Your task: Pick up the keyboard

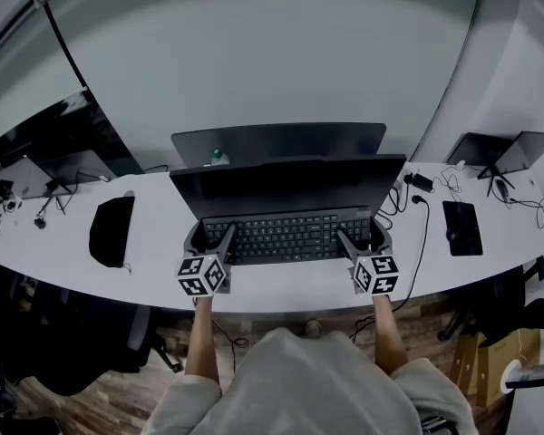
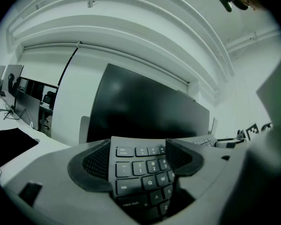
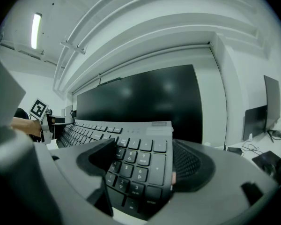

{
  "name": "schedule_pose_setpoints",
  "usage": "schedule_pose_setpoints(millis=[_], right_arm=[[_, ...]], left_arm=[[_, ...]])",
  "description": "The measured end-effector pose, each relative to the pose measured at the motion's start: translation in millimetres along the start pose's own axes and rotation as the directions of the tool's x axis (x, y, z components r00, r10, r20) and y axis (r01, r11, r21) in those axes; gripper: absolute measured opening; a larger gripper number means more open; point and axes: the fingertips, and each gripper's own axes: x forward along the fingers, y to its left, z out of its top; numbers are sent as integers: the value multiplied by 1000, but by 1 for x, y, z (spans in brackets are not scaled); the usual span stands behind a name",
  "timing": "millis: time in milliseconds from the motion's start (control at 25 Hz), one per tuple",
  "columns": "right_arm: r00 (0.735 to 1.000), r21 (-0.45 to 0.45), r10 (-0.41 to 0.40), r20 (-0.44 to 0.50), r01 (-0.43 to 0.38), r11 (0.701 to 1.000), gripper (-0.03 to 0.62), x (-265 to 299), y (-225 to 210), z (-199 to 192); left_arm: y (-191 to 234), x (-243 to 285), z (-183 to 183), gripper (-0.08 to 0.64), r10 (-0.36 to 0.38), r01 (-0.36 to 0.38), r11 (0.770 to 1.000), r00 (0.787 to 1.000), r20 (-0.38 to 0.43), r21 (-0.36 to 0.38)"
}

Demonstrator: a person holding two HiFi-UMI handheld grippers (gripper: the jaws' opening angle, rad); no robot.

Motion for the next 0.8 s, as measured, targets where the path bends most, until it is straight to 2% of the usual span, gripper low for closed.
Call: schedule_pose_setpoints(millis=[800], right_arm=[[1000, -6, 2, -8, -2, 1000, 370, 2, -3, -2]], left_arm=[[0, 3, -6, 341, 5, -5, 1000, 1000, -6, -16]])
